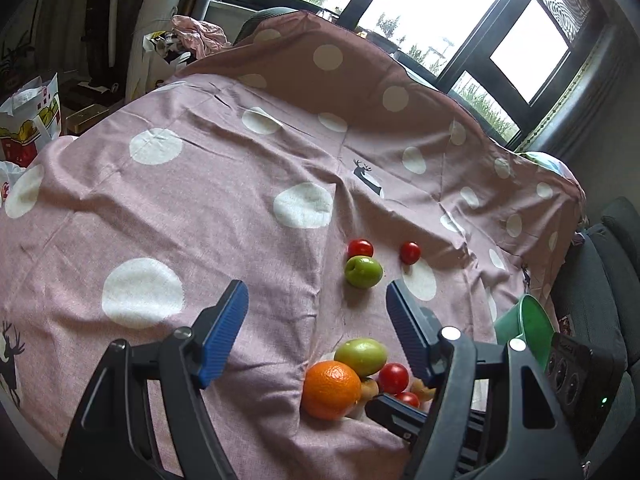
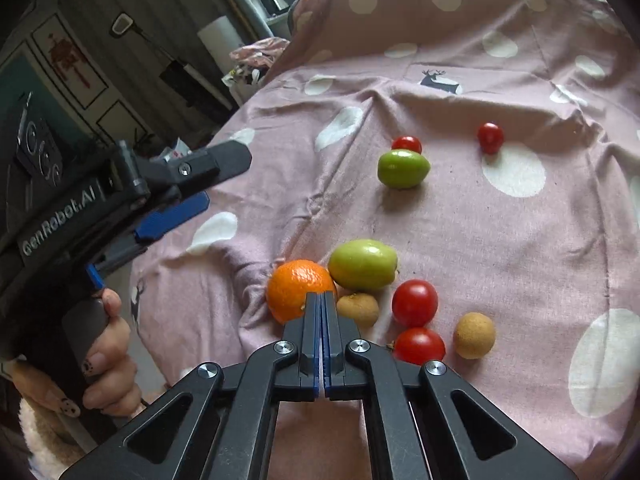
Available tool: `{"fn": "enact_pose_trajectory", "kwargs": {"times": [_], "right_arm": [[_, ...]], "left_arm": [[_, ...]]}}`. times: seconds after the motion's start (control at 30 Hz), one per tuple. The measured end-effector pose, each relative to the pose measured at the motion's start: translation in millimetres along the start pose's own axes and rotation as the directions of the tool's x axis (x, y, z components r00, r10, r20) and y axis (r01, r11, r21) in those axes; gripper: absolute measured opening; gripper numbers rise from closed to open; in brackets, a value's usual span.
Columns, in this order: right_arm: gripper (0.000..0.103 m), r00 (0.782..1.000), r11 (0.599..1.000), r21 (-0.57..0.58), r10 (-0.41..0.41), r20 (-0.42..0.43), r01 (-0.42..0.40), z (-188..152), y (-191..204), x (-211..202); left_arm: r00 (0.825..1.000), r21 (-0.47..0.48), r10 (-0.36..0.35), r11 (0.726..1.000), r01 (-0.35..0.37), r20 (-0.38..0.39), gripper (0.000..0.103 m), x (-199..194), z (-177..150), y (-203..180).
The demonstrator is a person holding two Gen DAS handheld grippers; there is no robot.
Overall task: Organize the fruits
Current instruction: 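Close the right gripper around the second orange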
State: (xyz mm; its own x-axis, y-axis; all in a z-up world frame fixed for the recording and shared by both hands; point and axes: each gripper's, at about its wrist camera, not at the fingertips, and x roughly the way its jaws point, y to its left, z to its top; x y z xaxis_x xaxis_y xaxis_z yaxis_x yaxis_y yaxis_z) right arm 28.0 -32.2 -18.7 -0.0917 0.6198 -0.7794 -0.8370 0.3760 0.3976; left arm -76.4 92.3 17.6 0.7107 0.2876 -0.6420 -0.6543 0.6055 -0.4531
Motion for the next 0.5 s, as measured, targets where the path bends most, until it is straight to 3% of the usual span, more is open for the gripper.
{"fn": "enact_pose_trajectory", "kwargs": {"times": [0.13, 0.2, 0.27, 0.33, 0.5], "right_arm": [[0.011, 0.999, 0.999, 0.033, 0.027, -0.027, -0.026, -0.1, -4.5, 7.9], [0.029, 1.000, 0.999, 0.034, 0.017, -0.001, -0.017, 1.1, -3.1, 4.0], [0.056, 0.998, 0.997, 0.045, 0.057, 0.012, -0.058, 1.8, -2.3, -0.4], [0.057, 0.996, 0.995, 0.044, 0.089, 0.014, -0.090, 3.6, 0.4, -1.8], [0.057, 0.997, 0.997, 0.030, 0.066, -0.027, -0.066, 6.2, 8.2, 15.6]], "left_arm": [[1.000, -0.017, -0.014, 1.000, 0.014, 0.004, 0.071, -1.4, 0.7, 0.9], [1.000, -0.015, -0.014, 1.000, 0.014, 0.006, 0.071, -2.5, 1.4, 2.0], [1.000, -0.015, -0.007, 1.000, 0.008, 0.005, 0.071, -3.4, 1.9, 4.2], [1.000, -0.020, -0.004, 1.000, 0.005, 0.006, 0.071, -4.5, 2.5, 6.6], [1.000, -0.033, -0.016, 0.999, 0.016, 0.011, 0.071, -8.7, 2.8, 10.9]]}}
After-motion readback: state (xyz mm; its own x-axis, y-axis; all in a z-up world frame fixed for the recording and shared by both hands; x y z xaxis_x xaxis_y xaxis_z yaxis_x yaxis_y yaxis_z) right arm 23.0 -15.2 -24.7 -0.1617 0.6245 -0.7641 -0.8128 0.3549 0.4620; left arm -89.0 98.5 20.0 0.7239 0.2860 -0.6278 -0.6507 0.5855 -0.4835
